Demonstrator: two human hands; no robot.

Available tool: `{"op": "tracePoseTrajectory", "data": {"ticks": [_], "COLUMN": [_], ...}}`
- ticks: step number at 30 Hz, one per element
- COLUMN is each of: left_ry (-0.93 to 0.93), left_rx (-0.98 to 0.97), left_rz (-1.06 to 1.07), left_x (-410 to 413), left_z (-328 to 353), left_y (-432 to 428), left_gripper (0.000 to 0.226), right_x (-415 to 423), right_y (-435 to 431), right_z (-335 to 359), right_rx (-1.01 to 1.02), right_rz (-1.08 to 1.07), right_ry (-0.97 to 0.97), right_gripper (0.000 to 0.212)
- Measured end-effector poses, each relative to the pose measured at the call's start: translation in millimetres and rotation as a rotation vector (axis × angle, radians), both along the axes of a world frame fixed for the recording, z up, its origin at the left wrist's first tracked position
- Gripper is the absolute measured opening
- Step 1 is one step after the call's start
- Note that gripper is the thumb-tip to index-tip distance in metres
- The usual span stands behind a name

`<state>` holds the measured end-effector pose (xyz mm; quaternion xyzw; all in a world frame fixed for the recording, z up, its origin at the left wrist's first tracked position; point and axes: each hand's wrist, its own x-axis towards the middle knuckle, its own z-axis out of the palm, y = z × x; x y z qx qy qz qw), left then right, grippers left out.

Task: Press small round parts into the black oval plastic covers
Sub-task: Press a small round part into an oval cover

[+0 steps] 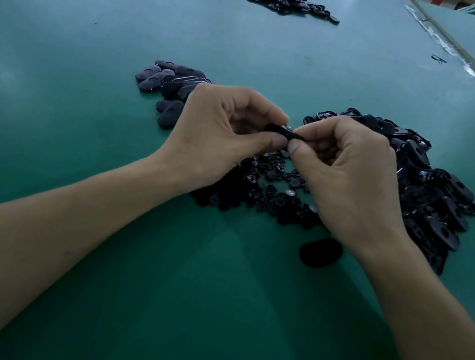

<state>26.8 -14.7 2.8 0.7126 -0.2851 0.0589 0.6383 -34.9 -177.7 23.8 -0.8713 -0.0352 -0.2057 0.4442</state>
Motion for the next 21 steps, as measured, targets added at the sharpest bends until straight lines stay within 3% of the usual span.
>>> {"op": "tracePoseTrajectory", "data": {"ticks": [17, 21], "left_ry": [-0.025, -0.048], "left_rx": [0.012, 0.012], "left_rz": [0.054, 0.095], "left_x": [-1.9, -1.9], "left_z": [1.0, 1.4], "left_y": [-0.5, 0.3], "left_gripper": [0.022, 0.021], "right_x": [0.5, 1.5], "right_y": [-5.9, -5.3], "right_z": [-0.4, -2.8], "right_rx": [0.017, -0.021], "right_rz": [0.031, -0.049], "right_ry": [-0.027, -0.057], "right_gripper": [0.011, 0.011]}}
